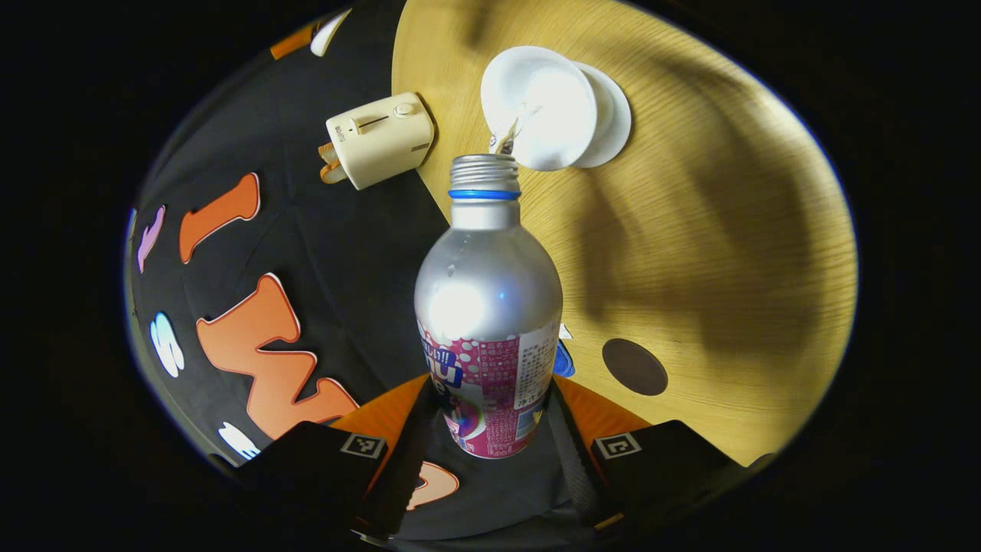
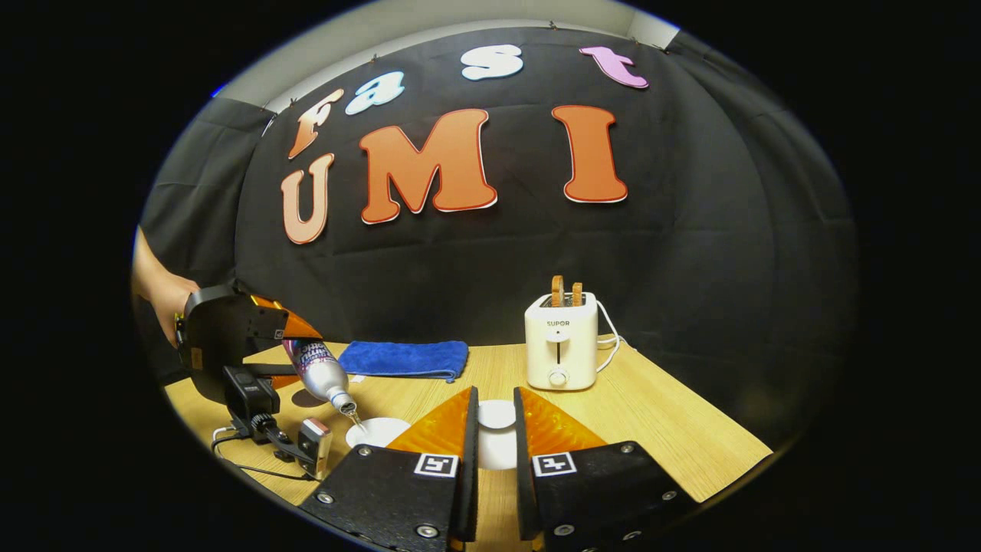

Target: Open the teacup lid with one hand, grasp the water bottle and pour water into the teacup with the other hand; after pouring, place the water bottle on the coaster and then close the teacup lid.

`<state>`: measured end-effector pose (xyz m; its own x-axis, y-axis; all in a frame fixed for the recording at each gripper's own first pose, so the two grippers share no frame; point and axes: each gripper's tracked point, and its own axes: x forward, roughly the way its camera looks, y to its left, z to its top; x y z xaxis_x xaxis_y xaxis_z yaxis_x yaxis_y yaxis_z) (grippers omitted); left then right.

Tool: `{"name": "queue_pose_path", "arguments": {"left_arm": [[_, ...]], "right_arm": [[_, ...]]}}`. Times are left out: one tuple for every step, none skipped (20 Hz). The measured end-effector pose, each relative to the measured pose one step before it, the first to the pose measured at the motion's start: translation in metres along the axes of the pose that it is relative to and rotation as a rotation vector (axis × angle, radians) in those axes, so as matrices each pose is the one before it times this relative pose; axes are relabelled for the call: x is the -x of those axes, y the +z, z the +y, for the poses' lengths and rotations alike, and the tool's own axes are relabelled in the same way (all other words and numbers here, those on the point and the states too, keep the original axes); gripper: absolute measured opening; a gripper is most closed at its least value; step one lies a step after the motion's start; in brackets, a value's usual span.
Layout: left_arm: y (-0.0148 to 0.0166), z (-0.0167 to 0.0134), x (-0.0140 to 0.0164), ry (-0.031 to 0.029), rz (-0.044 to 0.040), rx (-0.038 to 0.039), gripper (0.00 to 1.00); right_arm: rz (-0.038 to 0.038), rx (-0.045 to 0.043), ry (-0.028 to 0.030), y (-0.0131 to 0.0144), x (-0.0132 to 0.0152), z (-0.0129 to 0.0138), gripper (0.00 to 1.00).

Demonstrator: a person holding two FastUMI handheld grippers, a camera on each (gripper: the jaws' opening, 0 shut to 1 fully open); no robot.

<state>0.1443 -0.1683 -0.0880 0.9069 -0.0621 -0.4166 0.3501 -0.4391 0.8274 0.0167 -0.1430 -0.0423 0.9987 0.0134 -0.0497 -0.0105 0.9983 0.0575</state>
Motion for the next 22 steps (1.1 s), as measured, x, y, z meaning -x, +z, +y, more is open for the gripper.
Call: {"name": "queue_pose_path", "arguments": {"left_arm": [[-0.00020, 0.00105, 0.00152, 0.00413, 0.00245, -0.00496, 0.84], [-0.00009, 0.00169, 0.00010, 0.00565, 0.00085, -0.00719, 0.84], [-0.00086, 0.00164, 0.00023, 0.00584, 0.00272, -0.00509, 0.84], [-0.00173, 0.00203, -0.00003, 0.00505, 0.00384, -0.00621, 0.84], [-0.00318, 0.00439, 0.00113, 0.00314, 0.00376, -0.00830, 0.84], [-0.00103, 0.00275, 0.00022, 0.00195, 0.00290, -0.00929, 0.85], [-0.00102, 0.00148, 0.00101, 0.00571, 0.00071, -0.00861, 0.85], [-0.00163, 0.00238, 0.00038, 0.00608, 0.00232, -0.00875, 0.85], [-0.00049, 0.00376, -0.00052, 0.00701, 0.00082, -0.00788, 0.85], [-0.00008, 0.00352, 0.00003, 0.00779, 0.00125, -0.00667, 0.85], [-0.00073, 0.00300, 0.00112, 0.00742, 0.00036, -0.00578, 0.84], [-0.00026, 0.00487, -0.00061, 0.00894, 0.00018, -0.00748, 0.84], [0.00013, 0.00266, -0.00124, 0.00408, 0.00061, -0.00938, 0.84], [-0.00034, 0.00408, -0.00004, 0.00554, -0.00007, -0.00949, 0.85], [-0.00055, 0.00352, -0.00008, 0.00817, 0.00061, -0.00871, 0.85], [-0.00079, 0.00210, 0.00000, 0.00634, 0.00083, -0.00974, 0.84], [-0.00187, 0.00335, 0.00129, 0.00731, 0.00181, -0.00941, 0.84], [-0.00105, 0.00397, 0.00012, 0.00607, 0.00235, -0.00878, 0.85], [-0.00259, 0.00393, 0.00090, 0.00508, 0.00323, -0.00416, 0.84], [-0.00087, 0.00193, 0.00125, 0.00323, 0.00091, -0.00262, 0.85], [-0.00082, 0.00234, 0.00009, 0.00318, 0.00192, -0.00020, 0.84], [-0.00092, 0.00068, 0.00096, 0.00264, 0.00183, -0.00176, 0.85]], "right_arm": [[0.00285, 0.00125, 0.00113, -0.00027, -0.00056, 0.00069, 0.21], [0.00137, -0.00023, 0.00181, -0.00144, -0.00090, 0.00102, 0.21], [0.00112, -0.00101, 0.00096, 0.00007, -0.00074, 0.00019, 0.21], [0.00052, 0.00004, 0.00300, -0.00058, 0.00079, 0.00084, 0.21], [-0.00112, 0.00096, -0.00108, 0.00033, -0.00098, 0.00014, 0.21], [0.00127, 0.00044, 0.00302, -0.00051, 0.00014, 0.00054, 0.21], [-0.00060, -0.00063, 0.00046, 0.00014, 0.00058, 0.00022, 0.21], [0.00155, 0.00023, 0.00315, -0.00110, -0.00104, 0.00065, 0.21], [0.00062, 0.00044, 0.00111, -0.00026, -0.00037, 0.00117, 0.21], [0.00060, 0.00121, 0.00020, 0.00051, -0.00136, 0.00041, 0.21], [0.00089, 0.00094, 0.00232, -0.00022, 0.00065, 0.00053, 0.21], [-0.00056, -0.00030, -0.00209, -0.00069, 0.00068, -0.00109, 0.21], [0.00072, -0.00099, 0.00316, -0.00015, -0.00093, 0.00131, 0.21], [0.00025, -0.00124, -0.00228, -0.00012, -0.00020, -0.00057, 0.21], [0.00161, 0.00146, 0.00209, -0.00040, 0.00062, -0.00031, 0.22], [-0.00136, 0.00117, -0.00277, 0.00027, -0.00072, 0.00027, 0.21], [0.00132, 0.00059, -0.00147, -0.00061, -0.00050, -0.00144, 0.21], [-0.00034, -0.00181, -0.00037, 0.00062, 0.00027, 0.00047, 0.21], [-0.00015, -0.00271, -0.00177, 0.00015, 0.00026, -0.00122, 0.21], [-0.00046, -0.00241, 0.00198, 0.00006, -0.00040, 0.00034, 0.21], [-0.00119, -0.00233, -0.00219, 0.00038, 0.00014, -0.00047, 0.21], [0.00022, -0.00066, 0.00294, 0.00008, -0.00091, 0.00067, 0.21]]}}
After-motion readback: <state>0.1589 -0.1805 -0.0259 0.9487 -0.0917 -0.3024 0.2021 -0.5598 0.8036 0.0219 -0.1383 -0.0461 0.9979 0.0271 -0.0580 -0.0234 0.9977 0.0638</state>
